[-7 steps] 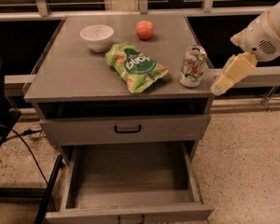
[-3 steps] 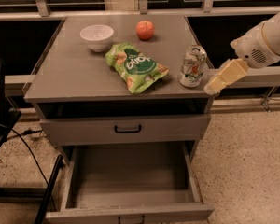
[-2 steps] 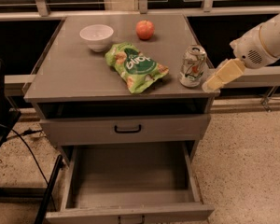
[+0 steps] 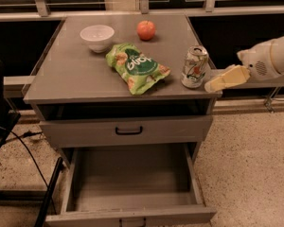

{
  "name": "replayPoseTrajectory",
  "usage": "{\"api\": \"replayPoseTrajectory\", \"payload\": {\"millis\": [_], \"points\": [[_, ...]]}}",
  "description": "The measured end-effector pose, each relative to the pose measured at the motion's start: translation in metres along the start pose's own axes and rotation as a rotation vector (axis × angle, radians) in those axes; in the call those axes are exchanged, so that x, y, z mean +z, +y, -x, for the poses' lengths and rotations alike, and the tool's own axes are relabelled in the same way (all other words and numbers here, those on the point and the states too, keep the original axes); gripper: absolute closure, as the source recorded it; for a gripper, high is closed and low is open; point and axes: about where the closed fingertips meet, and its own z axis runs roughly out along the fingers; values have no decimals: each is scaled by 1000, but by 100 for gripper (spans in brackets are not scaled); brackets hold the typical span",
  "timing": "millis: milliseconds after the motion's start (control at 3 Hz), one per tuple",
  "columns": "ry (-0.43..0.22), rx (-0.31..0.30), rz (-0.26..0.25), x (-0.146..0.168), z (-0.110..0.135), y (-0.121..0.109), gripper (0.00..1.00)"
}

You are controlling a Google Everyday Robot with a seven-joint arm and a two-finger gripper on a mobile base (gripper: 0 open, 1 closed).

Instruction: Place 7up can into middle drawer

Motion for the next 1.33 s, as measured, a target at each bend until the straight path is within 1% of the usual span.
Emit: {"api": "replayPoseTrajectory", "payload": {"millis": [333, 667, 1000, 1333], "points": [[-168, 130, -9, -2, -17, -11, 0], [-288, 201, -22, -7, -26, -18, 0], [-302, 209, -23, -10, -25, -19, 0], [-306, 191, -27, -7, -25, -18, 0]]}}
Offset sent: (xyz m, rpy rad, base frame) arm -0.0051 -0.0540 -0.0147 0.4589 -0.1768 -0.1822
